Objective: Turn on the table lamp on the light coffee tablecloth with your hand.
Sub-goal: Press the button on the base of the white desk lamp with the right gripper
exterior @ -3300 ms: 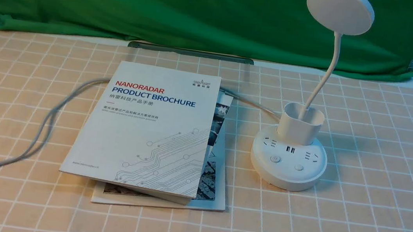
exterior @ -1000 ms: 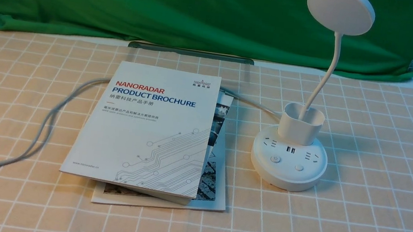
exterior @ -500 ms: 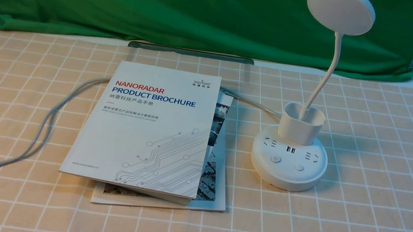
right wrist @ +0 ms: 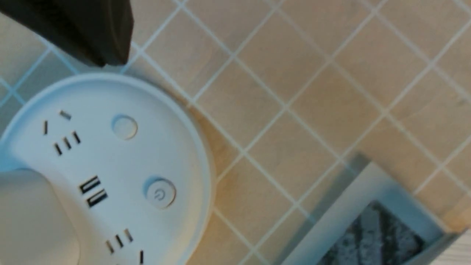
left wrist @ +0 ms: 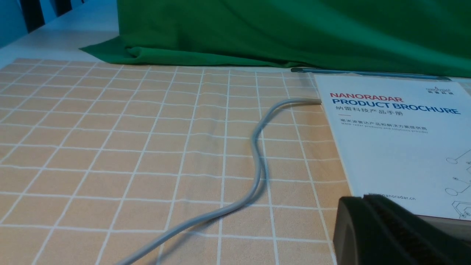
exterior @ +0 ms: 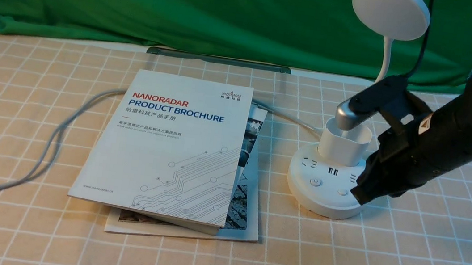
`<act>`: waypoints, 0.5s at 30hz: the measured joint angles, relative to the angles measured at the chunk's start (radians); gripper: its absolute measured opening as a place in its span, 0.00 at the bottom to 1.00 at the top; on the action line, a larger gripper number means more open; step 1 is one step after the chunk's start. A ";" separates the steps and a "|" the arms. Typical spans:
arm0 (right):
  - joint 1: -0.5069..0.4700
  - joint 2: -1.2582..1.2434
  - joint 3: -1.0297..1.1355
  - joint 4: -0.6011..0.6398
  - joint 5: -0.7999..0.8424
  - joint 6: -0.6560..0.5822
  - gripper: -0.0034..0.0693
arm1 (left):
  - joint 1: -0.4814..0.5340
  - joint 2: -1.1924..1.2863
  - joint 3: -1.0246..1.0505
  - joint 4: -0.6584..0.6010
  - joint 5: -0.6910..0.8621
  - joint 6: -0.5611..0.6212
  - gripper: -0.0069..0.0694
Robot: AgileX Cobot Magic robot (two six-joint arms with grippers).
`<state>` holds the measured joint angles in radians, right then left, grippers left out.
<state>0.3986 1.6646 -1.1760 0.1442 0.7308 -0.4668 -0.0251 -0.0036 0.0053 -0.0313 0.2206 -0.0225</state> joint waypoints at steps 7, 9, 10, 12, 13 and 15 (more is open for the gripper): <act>0.000 0.074 0.000 -0.003 -0.096 0.000 0.09 | 0.000 0.000 0.000 0.000 0.000 0.000 0.12; 0.000 0.096 0.000 -0.003 -0.117 0.000 0.09 | 0.000 0.000 0.000 0.000 0.000 0.000 0.12; 0.000 0.101 0.000 -0.004 -0.122 0.000 0.09 | 0.000 0.000 0.000 0.000 0.000 0.000 0.12; 0.000 0.110 0.000 -0.005 -0.131 0.000 0.09 | 0.000 0.000 0.000 0.000 0.000 0.000 0.12; 0.000 0.121 0.000 -0.006 -0.140 0.000 0.09 | 0.000 0.000 0.000 0.000 0.000 0.000 0.12; 0.000 0.130 0.000 -0.007 -0.145 0.000 0.09 | 0.000 0.000 0.000 0.000 0.000 0.000 0.12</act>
<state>0.3986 1.7946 -1.1760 0.1374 0.5858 -0.4664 -0.0251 -0.0036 0.0053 -0.0313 0.2206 -0.0225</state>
